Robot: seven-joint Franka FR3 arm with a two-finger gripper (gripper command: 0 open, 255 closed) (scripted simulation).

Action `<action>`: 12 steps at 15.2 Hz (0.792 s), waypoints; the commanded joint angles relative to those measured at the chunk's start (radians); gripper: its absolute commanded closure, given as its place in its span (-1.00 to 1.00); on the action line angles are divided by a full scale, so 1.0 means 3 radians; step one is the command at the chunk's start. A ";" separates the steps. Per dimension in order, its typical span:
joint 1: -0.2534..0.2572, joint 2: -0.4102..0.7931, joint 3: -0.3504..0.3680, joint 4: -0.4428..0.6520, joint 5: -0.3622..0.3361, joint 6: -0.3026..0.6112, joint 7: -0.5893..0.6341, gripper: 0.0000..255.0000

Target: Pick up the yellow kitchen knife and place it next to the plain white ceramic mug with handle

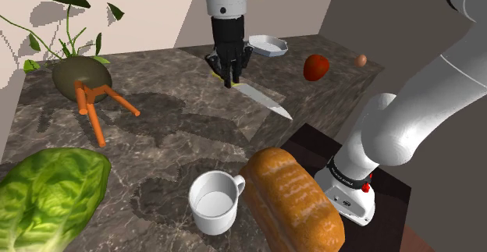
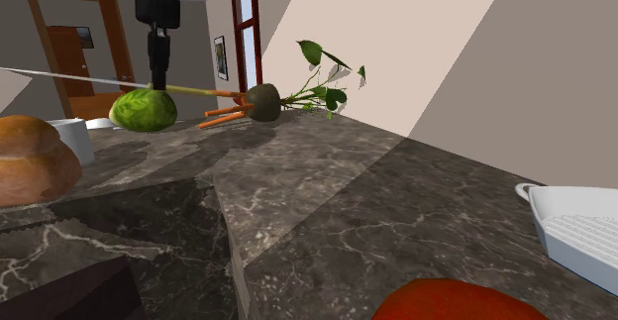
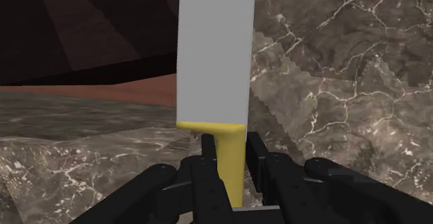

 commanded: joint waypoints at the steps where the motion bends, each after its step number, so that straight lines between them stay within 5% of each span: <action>1: 0.0072 0.0016 0.0105 0.0004 0.0052 0.0025 0.0168 1.00; 8: 0.0310 0.0159 0.0464 0.0165 0.0180 0.0063 0.0741 1.00; 12: 0.0314 0.0178 0.0476 0.0004 0.0181 0.0242 0.0731 1.00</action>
